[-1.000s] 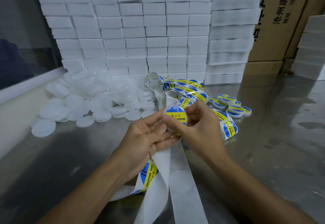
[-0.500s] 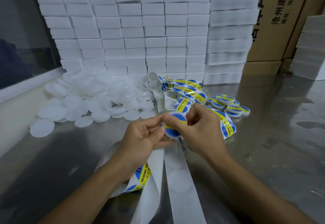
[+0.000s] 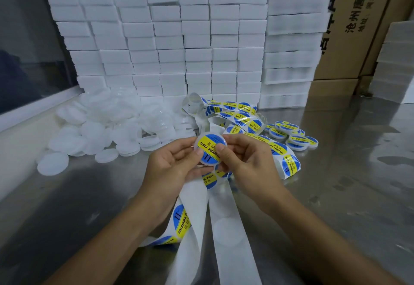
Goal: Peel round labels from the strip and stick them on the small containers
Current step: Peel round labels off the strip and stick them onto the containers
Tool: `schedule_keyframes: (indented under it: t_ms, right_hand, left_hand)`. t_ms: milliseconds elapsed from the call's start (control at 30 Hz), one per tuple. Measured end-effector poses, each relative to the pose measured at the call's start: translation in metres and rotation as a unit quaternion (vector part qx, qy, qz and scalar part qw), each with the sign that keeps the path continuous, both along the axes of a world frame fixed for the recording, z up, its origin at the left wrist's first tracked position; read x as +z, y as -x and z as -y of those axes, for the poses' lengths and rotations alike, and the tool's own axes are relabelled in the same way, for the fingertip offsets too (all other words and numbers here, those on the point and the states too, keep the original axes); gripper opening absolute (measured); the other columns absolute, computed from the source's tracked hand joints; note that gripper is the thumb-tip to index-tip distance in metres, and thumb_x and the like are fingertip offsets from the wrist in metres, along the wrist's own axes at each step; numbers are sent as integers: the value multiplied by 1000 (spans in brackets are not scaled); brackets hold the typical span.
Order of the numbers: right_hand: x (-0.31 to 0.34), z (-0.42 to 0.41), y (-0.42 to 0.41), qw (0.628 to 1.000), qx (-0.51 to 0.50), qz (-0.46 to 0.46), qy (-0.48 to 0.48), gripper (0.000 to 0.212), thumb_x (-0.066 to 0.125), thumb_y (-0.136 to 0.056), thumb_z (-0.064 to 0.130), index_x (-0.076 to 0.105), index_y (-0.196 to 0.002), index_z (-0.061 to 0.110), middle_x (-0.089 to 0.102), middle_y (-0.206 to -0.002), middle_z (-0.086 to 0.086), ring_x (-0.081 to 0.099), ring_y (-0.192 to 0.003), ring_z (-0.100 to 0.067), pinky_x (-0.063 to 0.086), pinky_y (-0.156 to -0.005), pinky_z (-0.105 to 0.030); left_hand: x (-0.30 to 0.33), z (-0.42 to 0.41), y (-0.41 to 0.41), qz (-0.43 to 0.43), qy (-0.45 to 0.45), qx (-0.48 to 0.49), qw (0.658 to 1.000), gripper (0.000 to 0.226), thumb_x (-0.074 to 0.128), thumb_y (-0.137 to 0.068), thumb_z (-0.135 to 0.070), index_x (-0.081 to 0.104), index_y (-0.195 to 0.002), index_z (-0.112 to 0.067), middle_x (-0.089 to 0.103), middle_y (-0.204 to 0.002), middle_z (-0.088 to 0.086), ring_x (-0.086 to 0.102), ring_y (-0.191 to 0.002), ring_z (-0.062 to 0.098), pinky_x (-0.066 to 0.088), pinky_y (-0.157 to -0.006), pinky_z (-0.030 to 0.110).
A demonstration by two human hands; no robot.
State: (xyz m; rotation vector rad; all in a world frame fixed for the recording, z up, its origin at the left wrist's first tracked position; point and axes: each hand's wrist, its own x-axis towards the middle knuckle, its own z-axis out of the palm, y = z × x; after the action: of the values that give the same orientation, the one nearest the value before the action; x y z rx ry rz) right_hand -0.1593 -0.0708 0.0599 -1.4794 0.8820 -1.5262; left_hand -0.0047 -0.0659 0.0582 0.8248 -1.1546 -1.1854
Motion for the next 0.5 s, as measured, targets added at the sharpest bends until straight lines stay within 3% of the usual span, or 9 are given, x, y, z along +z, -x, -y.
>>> schedule_keyframes:
  t_ms: [167,367,500]
  right_hand:
    - [-1,0,-1,1000,24,-2,-4,25,66,-88,2,65,-109,16,73,-78,-7,69,-65,-12,55,-61,-20]
    - [-2,2,-2,1000,-8,-12,8,27,68,-86,-4,64,-95,22,69,-72,-6,66,-62,-13,56,-61,-23]
    - [-3,-2,-5,1000,3,-6,-1,13,71,-86,11,68,-98,13,71,-68,-5,67,-58,-13,53,-56,-21]
  left_hand:
    - [2,3,-4,-48,-27,2,998,35,69,-68,-14,66,-101,-2,75,-94,16,74,-84,30,59,-66,28]
    - [1,3,-2,-46,-34,-12,998,40,71,-67,-16,65,-103,0,75,-93,17,74,-84,29,59,-66,28]
    - [2,3,-6,-30,-29,1,999,32,70,-68,-18,70,-98,-6,75,-91,17,74,-82,30,60,-67,30]
